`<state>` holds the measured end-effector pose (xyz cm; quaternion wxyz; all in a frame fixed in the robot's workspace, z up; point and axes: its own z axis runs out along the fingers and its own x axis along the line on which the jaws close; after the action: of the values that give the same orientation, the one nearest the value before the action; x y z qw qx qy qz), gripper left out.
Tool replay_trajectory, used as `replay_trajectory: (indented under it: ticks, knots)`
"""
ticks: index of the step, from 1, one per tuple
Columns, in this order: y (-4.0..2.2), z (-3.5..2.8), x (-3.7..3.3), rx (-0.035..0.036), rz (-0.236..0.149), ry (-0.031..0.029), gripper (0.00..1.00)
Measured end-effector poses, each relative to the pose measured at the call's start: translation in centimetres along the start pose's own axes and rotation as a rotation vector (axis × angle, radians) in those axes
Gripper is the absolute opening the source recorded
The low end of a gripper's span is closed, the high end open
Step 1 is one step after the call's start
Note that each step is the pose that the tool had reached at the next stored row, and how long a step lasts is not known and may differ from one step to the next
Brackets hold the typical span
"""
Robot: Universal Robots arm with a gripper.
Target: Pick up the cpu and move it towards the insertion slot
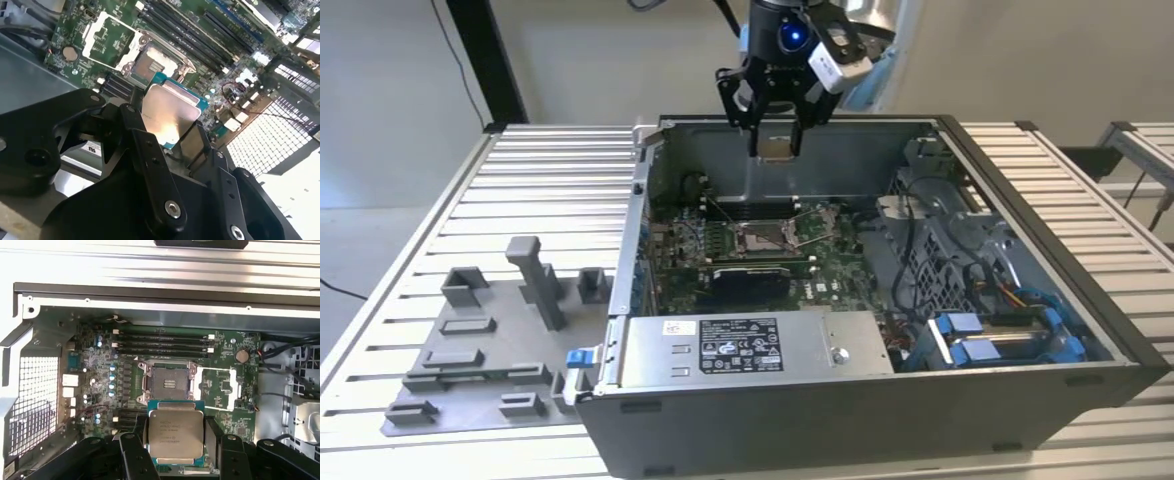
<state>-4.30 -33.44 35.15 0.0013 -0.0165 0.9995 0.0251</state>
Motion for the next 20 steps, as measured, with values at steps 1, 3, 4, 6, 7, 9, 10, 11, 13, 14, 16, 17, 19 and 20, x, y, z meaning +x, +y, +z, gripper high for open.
replay_trajectory:
  ticks: [1,3,4,6,7,9,10,11,13,14,16,17,19,20]
  knots:
    - [0.23,0.09,-0.02,0.0001,0.0,0.0001,0.0]
    - [0.55,0.2,-0.12,0.0002,-0.001,0.0001,0.0]
    - [0.64,0.25,-0.18,0.0,-0.003,0.0001,0.0]
    - [0.84,0.31,-0.25,0.0002,-0.005,0.0004,0.0]
    - [0.96,0.34,-0.26,0.0,-0.006,0.0003,0.0]
    - [1.35,0.38,-0.28,0.0002,-0.008,0.0005,0.0]
    - [1.51,0.4,-0.28,0.0,-0.008,0.0003,0.0]
    - [1.64,0.41,-0.28,0.0,-0.008,0.0,0.0]
    - [1.83,0.42,-0.23,0.0001,-0.008,-0.0002,0.0]
    - [1.88,0.43,-0.19,0.0001,-0.008,-0.0003,0.0]
    - [1.91,0.43,-0.16,0.0001,-0.008,0.0009,0.0]
    - [1.91,0.43,-0.16,0.0,-0.008,0.0014,0.0]
    - [1.92,0.43,-0.16,0.0,-0.008,0.0017,0.0]
    - [1.92,0.43,-0.16,0.0,-0.008,0.002,0.0]
